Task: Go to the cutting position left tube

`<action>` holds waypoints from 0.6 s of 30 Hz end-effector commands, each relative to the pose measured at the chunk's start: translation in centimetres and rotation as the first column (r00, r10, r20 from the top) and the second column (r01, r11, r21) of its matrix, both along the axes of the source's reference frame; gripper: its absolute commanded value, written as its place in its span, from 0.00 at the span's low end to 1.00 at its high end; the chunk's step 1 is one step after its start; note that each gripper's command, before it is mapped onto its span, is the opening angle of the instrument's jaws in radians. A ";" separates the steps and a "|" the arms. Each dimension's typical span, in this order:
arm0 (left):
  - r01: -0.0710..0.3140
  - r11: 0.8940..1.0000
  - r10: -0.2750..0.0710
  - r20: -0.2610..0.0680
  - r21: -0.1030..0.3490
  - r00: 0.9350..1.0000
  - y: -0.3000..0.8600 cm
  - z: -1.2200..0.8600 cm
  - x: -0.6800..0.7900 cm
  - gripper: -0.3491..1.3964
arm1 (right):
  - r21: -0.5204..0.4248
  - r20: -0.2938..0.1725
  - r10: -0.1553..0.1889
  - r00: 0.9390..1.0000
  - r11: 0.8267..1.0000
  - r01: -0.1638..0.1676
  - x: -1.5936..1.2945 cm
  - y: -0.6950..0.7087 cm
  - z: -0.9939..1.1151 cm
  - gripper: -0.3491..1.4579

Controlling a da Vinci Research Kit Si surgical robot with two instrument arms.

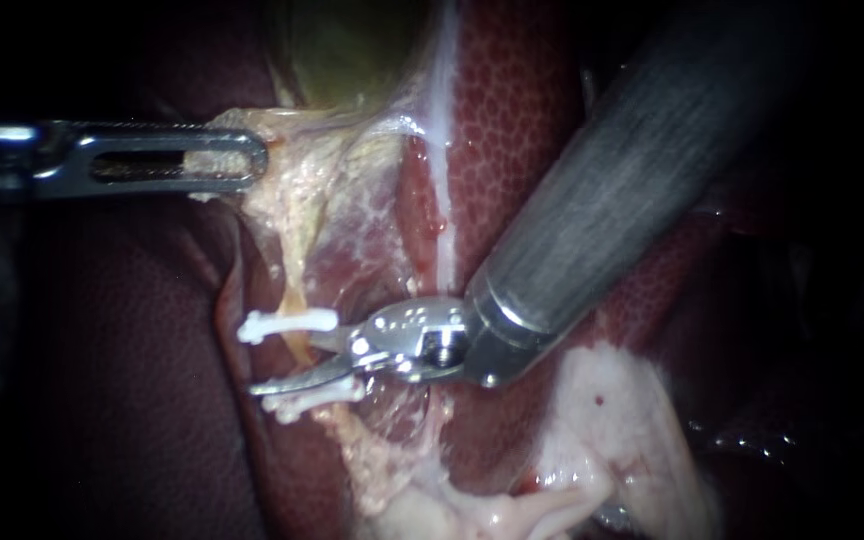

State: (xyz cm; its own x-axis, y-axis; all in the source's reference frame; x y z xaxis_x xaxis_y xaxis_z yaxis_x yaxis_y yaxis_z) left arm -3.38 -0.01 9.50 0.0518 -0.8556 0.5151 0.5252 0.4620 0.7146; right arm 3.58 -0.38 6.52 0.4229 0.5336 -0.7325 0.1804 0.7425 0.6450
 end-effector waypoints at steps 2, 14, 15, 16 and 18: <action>-0.001 1.000 0.001 0.001 0.001 1.000 0.00 0.00 -0.01 0.00 | 0.007 0.000 -0.002 1.000 1.000 0.002 0.04 -0.01 0.01 0.97; -0.002 1.000 0.002 0.001 0.001 1.000 -0.01 0.00 -0.04 0.00 | 0.040 0.005 -0.014 1.000 0.999 0.014 0.32 -0.16 0.15 0.96; -0.002 1.000 0.002 0.001 0.001 1.000 -0.01 0.00 -0.04 0.00 | 0.039 0.008 -0.015 1.000 0.999 0.015 0.33 -0.16 0.16 0.96; -0.004 1.000 0.004 0.003 0.002 1.000 -0.01 0.00 -0.04 0.00 | 0.039 0.008 -0.015 1.000 0.999 0.015 0.34 -0.16 0.16 0.96; -0.003 1.000 0.003 0.003 0.002 1.000 -0.01 0.00 -0.04 0.00 | 0.044 0.008 -0.011 1.000 0.999 0.011 0.36 -0.15 0.17 0.96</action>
